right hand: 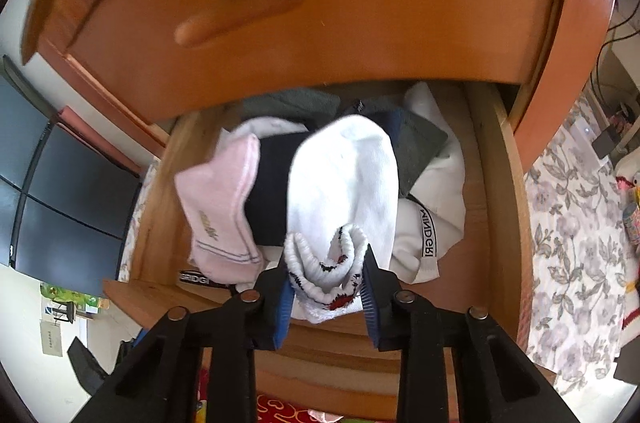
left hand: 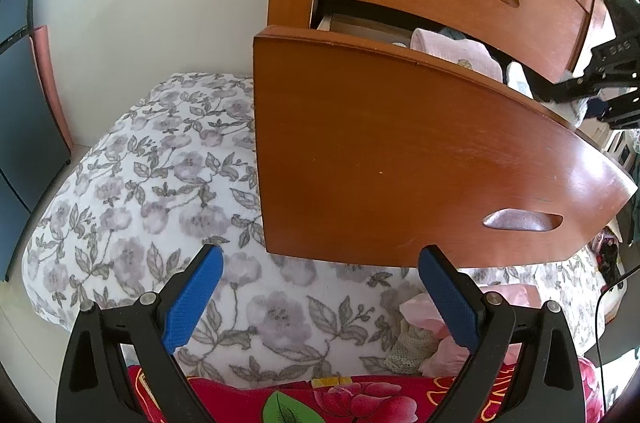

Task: Take underwear out of drawer
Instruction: 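Lift the white sock up out of the drawer with the right gripper, then lower the white sock onto the bedspread and open the right gripper, then reach the right gripper into the drawer toward the pink sock, then close the right gripper on the pink sock, then lift the pink sock up out of the drawer with the right gripper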

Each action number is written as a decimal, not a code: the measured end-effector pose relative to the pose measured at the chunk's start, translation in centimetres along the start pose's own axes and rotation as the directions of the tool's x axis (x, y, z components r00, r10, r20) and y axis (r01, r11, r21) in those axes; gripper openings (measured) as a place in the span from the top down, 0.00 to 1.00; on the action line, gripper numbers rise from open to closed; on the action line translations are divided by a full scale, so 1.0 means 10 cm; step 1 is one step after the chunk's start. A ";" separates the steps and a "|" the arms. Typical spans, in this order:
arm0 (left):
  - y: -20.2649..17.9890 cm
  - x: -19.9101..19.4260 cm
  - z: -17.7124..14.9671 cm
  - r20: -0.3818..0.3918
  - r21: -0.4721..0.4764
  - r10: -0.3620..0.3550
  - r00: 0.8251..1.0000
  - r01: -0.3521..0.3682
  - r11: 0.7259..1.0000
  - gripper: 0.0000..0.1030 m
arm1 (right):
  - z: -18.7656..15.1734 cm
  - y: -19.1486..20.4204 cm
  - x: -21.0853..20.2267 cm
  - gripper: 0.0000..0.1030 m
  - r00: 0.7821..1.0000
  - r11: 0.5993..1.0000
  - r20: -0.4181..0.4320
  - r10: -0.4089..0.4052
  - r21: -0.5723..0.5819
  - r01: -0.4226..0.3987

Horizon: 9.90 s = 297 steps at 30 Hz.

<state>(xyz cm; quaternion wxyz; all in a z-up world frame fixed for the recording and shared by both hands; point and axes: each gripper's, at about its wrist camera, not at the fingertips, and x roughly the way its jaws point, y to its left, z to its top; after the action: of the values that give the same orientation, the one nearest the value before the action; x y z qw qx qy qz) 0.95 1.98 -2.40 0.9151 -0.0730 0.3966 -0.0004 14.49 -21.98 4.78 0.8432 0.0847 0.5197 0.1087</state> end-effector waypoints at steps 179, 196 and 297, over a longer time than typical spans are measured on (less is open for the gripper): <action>-0.11 0.12 0.01 -0.054 0.051 0.060 0.997 -0.057 0.997 0.05 | -0.56 0.59 -0.33 0.00 0.982 0.948 0.177 -0.065 -0.296 0.116; -0.04 0.14 0.02 -0.070 0.017 0.024 0.997 -0.023 1.000 0.05 | -0.22 0.59 0.13 0.00 0.993 0.961 0.084 -0.080 -0.258 0.099; -0.17 0.06 -0.02 -0.026 0.089 0.125 0.992 -0.122 0.989 0.05 | -1.01 0.54 -2.38 0.87 0.838 0.948 0.486 0.248 -0.302 -0.106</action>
<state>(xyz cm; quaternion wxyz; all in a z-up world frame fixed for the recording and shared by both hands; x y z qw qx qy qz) 1.31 0.23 -2.75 0.9093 -0.0085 0.4143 0.0379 -5.47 -22.94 22.11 0.9413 0.0465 0.2445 0.2280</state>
